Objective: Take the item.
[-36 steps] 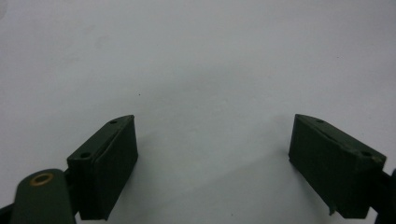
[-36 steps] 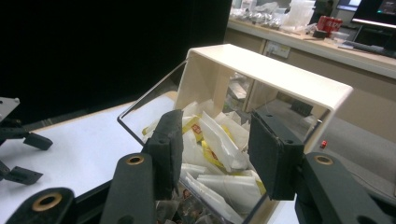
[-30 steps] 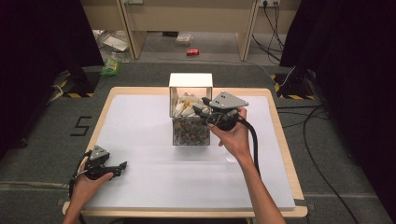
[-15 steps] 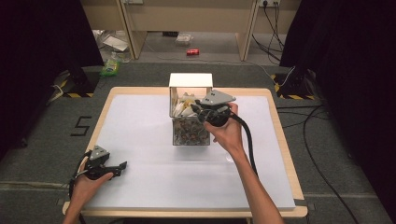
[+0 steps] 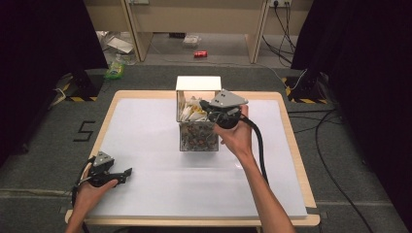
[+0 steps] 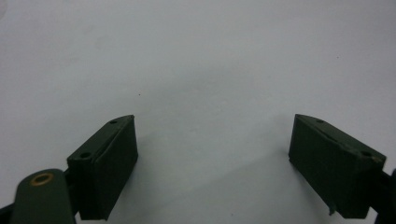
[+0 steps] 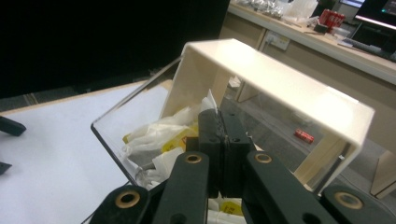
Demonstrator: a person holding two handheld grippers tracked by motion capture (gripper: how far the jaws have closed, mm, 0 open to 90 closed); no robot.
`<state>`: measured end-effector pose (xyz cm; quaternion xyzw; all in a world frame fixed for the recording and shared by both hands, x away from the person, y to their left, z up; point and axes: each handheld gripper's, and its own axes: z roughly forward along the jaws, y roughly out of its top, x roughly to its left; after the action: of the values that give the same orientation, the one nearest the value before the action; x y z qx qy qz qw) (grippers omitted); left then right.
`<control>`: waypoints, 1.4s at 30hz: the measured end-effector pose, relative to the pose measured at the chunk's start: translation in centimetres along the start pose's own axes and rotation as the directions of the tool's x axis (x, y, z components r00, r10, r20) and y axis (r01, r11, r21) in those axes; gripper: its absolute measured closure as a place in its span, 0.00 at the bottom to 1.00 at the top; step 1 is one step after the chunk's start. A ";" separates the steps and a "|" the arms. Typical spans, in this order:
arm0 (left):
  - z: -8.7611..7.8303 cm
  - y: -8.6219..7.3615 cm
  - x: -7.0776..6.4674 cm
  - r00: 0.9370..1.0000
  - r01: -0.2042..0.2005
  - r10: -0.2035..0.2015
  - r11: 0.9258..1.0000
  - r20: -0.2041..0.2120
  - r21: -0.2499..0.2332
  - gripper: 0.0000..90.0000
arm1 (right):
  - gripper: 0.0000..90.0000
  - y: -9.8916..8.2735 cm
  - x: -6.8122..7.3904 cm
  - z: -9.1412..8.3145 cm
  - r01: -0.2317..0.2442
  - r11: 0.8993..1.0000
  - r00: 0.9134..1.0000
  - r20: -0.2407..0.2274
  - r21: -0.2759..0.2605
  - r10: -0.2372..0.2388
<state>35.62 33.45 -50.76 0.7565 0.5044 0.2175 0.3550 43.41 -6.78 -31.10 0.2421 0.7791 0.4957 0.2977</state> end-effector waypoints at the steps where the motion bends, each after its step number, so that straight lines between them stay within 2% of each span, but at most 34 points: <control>1: 0.0 0.0 0.0 1.000 -0.001 0.001 1.000 0.000 0.000 0.16 | 1.00 0.3 -0.1 -0.4 -0.004 1.000 1.000 -0.002 -0.015 0.004; 4: 0.0 0.0 0.0 1.000 -0.001 0.001 1.000 0.000 0.000 0.16 | 1.00 0.6 -0.3 -1.1 -0.022 0.999 1.000 -0.010 -0.038 0.022; 11: 0.0 0.0 0.0 1.000 -0.001 0.001 1.000 0.000 0.000 0.16 | 1.00 1.6 -0.4 -2.2 -0.013 0.998 1.000 -0.011 -0.064 0.012; 22: 0.0 0.0 0.0 1.000 -0.001 0.001 1.000 0.000 0.000 0.16 | 1.00 4.3 -0.2 -4.6 0.038 0.993 0.999 0.009 -0.116 -0.038; 27: 0.0 0.0 0.0 1.000 -0.001 0.001 1.000 0.000 0.000 0.16 | 1.00 4.7 -0.1 -5.4 0.054 0.991 0.999 0.014 -0.121 -0.053; 32: 0.0 0.0 0.0 1.000 -0.001 0.001 1.000 0.000 0.000 0.16 | 1.00 4.7 -0.1 -5.9 0.048 0.991 0.999 0.011 -0.124 -0.047; 42: 0.0 0.0 0.0 1.000 -0.001 0.001 1.000 0.000 0.000 0.16 | 1.00 3.9 -0.8 -8.0 0.045 0.989 0.998 0.037 -0.138 -0.041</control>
<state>35.61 33.45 -50.75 0.7567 0.5042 0.2177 0.3547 38.65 -10.77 -24.72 0.2123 0.7425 0.5381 0.3377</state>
